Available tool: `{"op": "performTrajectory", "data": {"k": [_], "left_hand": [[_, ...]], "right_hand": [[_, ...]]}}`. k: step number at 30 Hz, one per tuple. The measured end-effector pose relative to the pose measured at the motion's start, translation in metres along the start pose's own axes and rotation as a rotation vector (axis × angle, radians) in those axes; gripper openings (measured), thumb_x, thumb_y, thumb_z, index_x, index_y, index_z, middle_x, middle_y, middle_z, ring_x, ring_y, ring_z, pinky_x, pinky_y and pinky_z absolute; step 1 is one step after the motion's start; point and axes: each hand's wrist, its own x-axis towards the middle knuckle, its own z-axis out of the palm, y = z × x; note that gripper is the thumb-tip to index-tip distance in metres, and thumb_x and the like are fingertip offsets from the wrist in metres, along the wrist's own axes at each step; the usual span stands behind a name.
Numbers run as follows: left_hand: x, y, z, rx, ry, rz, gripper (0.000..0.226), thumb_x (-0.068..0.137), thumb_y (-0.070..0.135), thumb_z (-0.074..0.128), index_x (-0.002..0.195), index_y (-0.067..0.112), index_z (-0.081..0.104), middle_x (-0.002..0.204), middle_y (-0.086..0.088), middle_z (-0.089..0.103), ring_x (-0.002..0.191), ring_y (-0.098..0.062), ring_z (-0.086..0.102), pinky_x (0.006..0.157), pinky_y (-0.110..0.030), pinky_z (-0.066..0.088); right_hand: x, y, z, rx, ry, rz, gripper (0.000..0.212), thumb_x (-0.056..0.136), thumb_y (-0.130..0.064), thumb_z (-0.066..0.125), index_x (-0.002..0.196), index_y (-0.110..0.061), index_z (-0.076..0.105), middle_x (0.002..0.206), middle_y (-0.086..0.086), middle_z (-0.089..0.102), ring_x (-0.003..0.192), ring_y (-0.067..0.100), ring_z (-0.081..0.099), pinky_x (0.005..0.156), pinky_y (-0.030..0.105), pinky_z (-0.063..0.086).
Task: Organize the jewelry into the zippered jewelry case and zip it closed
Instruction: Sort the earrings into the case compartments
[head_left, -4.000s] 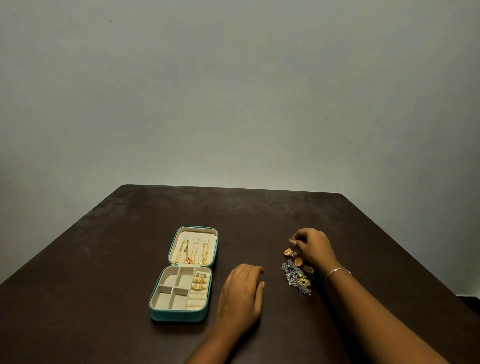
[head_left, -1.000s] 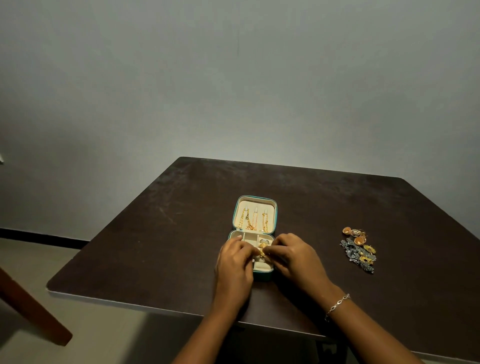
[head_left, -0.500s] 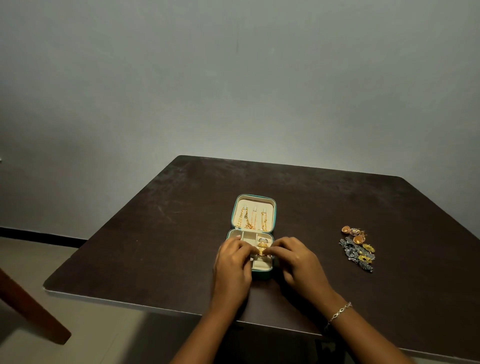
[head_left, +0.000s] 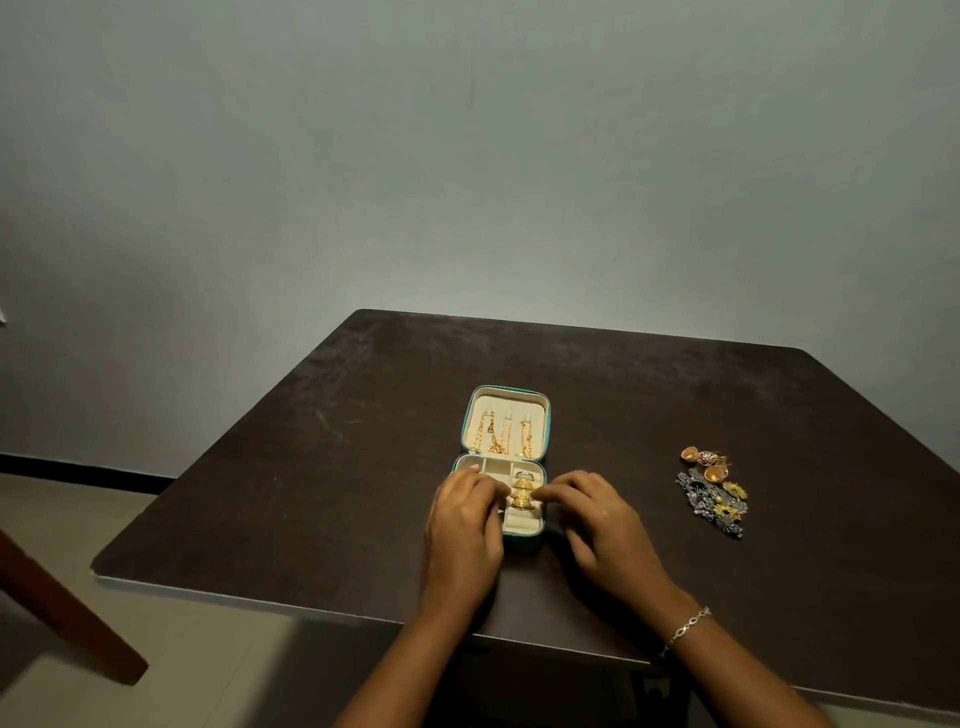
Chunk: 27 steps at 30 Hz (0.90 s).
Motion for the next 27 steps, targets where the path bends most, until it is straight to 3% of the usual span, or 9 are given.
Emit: {"op": "performTrajectory", "data": {"k": [4,12,15,23,27], "left_hand": [[0.000,0.002,0.002,0.024,0.082,0.113,0.025,0.083,0.019,0.043,0.093,0.011,0.065,0.096,-0.005,0.067,0.107,-0.013,0.050,0.097,-0.027,0.039],[0.001,0.026,0.016,0.158,0.091,0.375,0.027,0.084,0.023,0.046,0.104,0.012,0.060,0.104,-0.005,0.066,0.115,-0.017,0.047,0.108,-0.042,0.031],[0.004,0.043,0.028,0.156,0.081,0.403,0.028,0.085,0.025,0.045,0.106,0.013,0.059,0.102,-0.003,0.066,0.116,-0.014,0.046,0.106,-0.041,0.033],[0.011,0.072,0.067,0.138,-0.033,0.412,0.029,0.083,0.027,0.043,0.100,0.013,0.062,0.098,-0.003,0.066,0.108,-0.018,0.059,0.108,-0.035,0.032],[0.013,0.072,0.083,0.120,-0.072,0.391,0.027,0.081,0.027,0.043,0.097,0.012,0.060,0.094,-0.005,0.067,0.102,-0.021,0.062,0.105,-0.033,0.029]], "right_hand": [[-0.008,0.005,-0.011,-0.008,-0.020,-0.019,0.037,0.076,-0.024,0.038,0.104,-0.020,0.063,0.101,-0.002,0.060,0.095,0.006,0.048,0.072,0.012,0.039],[-0.036,0.028,-0.042,-0.114,-0.026,-0.099,0.030,0.084,-0.031,0.045,0.109,-0.022,0.060,0.106,-0.003,0.060,0.100,0.003,0.049,0.076,0.019,0.049],[-0.047,0.041,-0.053,-0.152,-0.030,-0.092,0.029,0.084,-0.033,0.047,0.108,-0.021,0.060,0.104,-0.002,0.060,0.098,0.004,0.049,0.077,0.018,0.048],[-0.058,0.086,-0.086,-0.115,0.083,0.121,0.028,0.084,-0.034,0.049,0.098,-0.018,0.067,0.098,-0.004,0.063,0.092,0.006,0.055,0.074,0.011,0.042],[-0.045,0.113,-0.100,-0.019,0.232,0.367,0.013,0.083,-0.008,0.063,0.093,-0.013,0.068,0.092,-0.002,0.065,0.087,0.016,0.060,0.077,0.031,0.050]]}}
